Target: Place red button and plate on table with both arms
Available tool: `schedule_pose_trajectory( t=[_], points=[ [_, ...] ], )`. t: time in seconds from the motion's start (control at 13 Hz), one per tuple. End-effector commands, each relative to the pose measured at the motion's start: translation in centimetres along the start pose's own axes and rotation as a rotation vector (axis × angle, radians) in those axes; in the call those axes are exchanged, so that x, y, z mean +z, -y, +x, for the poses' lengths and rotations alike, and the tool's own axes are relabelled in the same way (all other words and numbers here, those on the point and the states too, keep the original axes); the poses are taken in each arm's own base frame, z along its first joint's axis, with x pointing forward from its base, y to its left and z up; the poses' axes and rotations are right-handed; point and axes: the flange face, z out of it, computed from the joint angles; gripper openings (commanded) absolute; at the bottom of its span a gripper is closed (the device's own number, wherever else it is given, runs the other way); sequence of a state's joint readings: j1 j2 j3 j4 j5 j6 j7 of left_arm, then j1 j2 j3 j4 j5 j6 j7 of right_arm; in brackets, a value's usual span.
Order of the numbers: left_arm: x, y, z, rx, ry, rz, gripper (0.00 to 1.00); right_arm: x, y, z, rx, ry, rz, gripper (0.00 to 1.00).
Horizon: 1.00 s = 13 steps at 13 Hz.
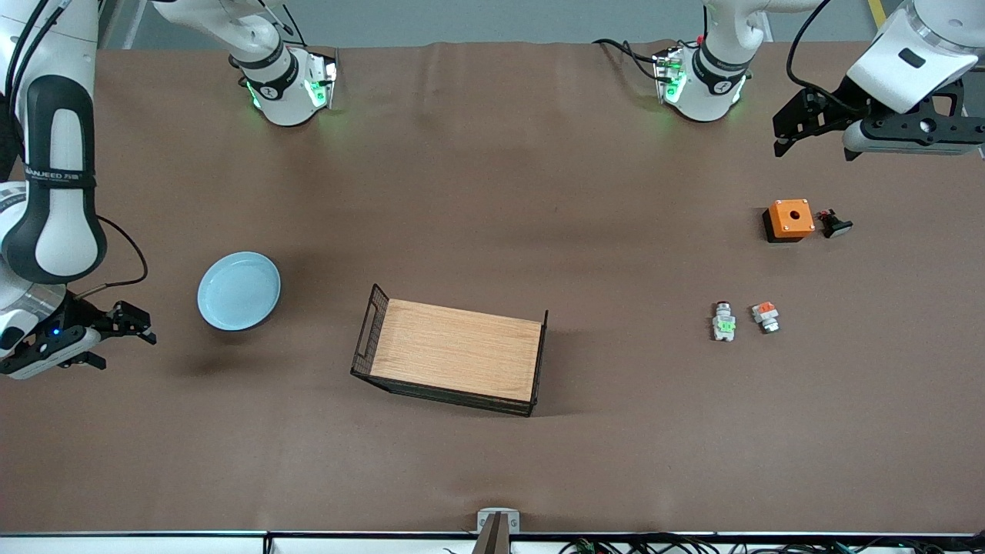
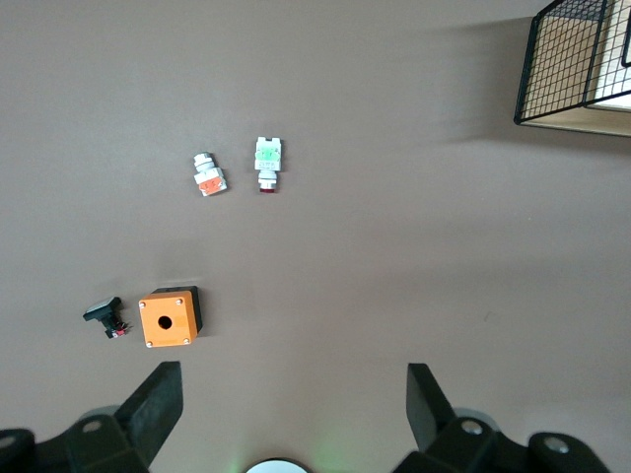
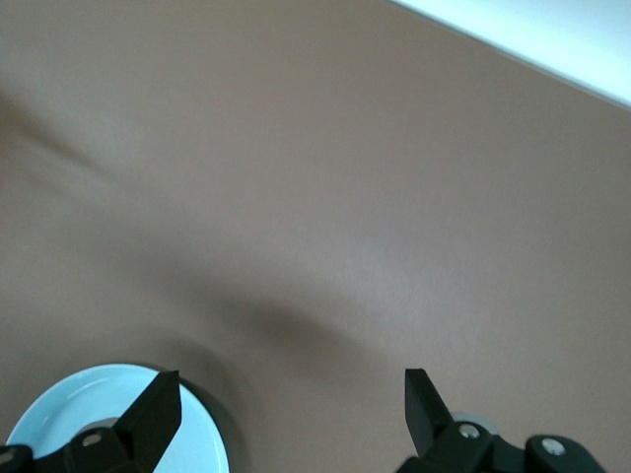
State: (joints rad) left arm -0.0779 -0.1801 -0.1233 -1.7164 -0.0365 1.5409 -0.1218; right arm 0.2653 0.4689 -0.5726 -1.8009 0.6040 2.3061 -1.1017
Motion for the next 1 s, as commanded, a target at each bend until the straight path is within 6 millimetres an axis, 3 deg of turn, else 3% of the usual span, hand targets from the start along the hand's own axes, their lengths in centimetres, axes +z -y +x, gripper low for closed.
schedule_pose_trajectory(
  t=[0.0, 0.31, 0.38, 0.69, 0.92],
  points=[
    [-0.2, 0.1, -0.5, 0.013, -0.002, 0.019, 1.00, 0.1, 0.7, -0.8, -0.007, 0.000, 0.018, 1.00],
    [-0.3, 0.1, -0.5, 0.012, -0.003, 0.017, 1.00, -1.4, 2.3, 0.9, 0.005, 0.019, 0.063, 1.00],
    [-0.3, 0.0, -0.5, 0.013, -0.003, 0.018, 1.00, -2.6, 2.6, 1.3, 0.053, 0.069, 0.052, 1.00],
    [-0.4, -0.2, -0.3, 0.016, -0.021, 0.021, 1.00, -8.9, 8.8, 6.5, 0.221, 0.270, -0.031, 1.00],
    [-0.5, 0.0, -0.3, 0.018, -0.028, 0.059, 1.00, -13.9, 11.3, 7.7, 0.283, 0.364, -0.057, 1.00]
  ],
)
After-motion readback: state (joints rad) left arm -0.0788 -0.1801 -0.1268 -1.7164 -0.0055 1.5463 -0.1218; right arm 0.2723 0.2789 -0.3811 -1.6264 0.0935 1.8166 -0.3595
